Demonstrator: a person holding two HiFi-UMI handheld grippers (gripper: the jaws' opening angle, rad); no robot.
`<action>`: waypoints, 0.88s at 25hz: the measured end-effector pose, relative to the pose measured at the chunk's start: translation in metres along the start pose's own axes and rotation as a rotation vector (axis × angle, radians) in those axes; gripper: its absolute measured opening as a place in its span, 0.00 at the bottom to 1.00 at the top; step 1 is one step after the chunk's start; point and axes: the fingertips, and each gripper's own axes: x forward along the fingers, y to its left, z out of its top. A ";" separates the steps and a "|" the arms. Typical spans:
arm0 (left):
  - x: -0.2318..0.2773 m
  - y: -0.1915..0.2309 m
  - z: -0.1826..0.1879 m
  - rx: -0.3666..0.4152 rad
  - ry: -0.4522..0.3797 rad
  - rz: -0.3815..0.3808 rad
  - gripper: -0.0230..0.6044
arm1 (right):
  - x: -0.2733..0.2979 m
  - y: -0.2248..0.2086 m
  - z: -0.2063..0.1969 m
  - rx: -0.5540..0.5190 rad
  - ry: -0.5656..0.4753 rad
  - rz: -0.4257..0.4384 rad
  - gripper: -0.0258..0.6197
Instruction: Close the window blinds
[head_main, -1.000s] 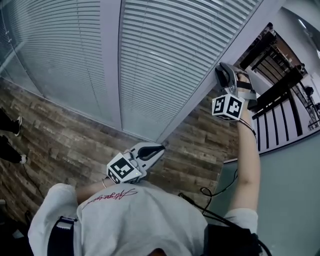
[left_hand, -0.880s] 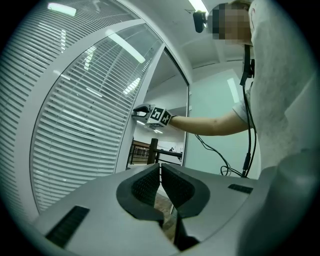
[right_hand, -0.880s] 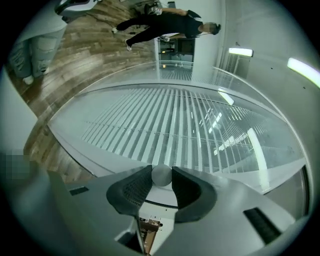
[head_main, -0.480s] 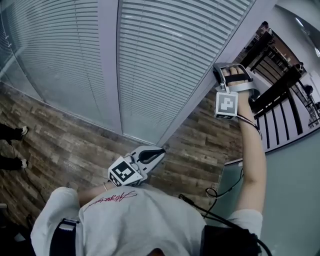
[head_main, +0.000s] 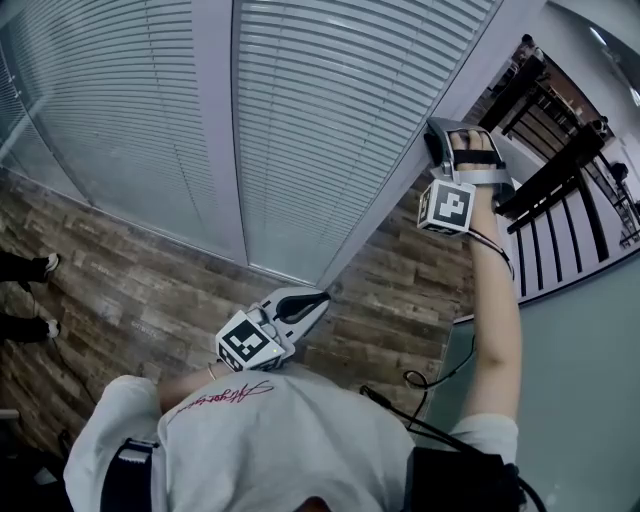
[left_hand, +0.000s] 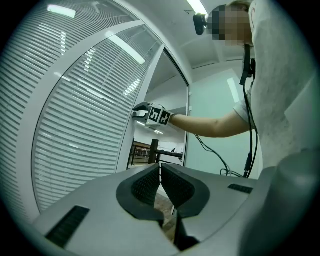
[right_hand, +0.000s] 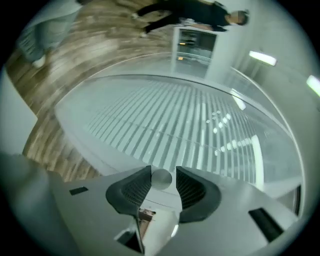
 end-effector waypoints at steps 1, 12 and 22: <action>0.000 0.000 -0.001 0.002 0.000 0.000 0.07 | -0.003 -0.002 -0.002 0.163 0.008 -0.041 0.26; 0.000 0.002 0.002 0.002 0.002 -0.015 0.07 | -0.006 -0.015 -0.026 1.593 -0.068 -0.291 0.26; -0.001 0.019 0.005 0.003 0.003 0.003 0.07 | -0.001 -0.010 -0.014 0.830 0.044 -0.266 0.25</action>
